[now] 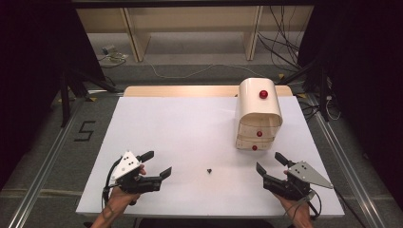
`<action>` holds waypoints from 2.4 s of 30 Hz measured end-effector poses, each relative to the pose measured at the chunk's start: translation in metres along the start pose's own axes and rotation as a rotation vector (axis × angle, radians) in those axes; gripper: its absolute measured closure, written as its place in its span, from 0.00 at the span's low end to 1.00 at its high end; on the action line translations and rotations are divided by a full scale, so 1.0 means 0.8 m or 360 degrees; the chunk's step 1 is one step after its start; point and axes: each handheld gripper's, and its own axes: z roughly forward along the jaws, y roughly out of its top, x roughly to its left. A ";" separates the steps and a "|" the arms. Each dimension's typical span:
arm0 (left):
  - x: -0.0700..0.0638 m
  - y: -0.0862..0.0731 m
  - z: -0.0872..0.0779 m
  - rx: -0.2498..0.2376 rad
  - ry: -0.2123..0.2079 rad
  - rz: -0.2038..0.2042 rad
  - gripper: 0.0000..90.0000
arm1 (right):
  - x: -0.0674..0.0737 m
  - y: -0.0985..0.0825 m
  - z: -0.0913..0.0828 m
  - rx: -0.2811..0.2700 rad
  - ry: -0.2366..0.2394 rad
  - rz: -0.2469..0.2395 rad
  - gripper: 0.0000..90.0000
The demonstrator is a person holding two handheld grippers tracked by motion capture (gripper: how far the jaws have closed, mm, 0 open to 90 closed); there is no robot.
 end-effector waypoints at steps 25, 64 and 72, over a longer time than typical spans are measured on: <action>-0.001 0.000 0.000 0.0004 -0.0014 0.0005 0.15 | 0.008 -0.003 0.008 0.0014 -0.0236 -0.0002 0.28; 0.000 0.000 -0.001 0.0001 -0.0012 0.0000 0.15 | 0.012 -0.020 0.069 0.0172 -0.0397 0.0018 0.41; 0.000 0.000 -0.002 0.0001 -0.0012 -0.0004 0.15 | 0.011 -0.021 0.075 0.0172 -0.0415 0.0015 0.45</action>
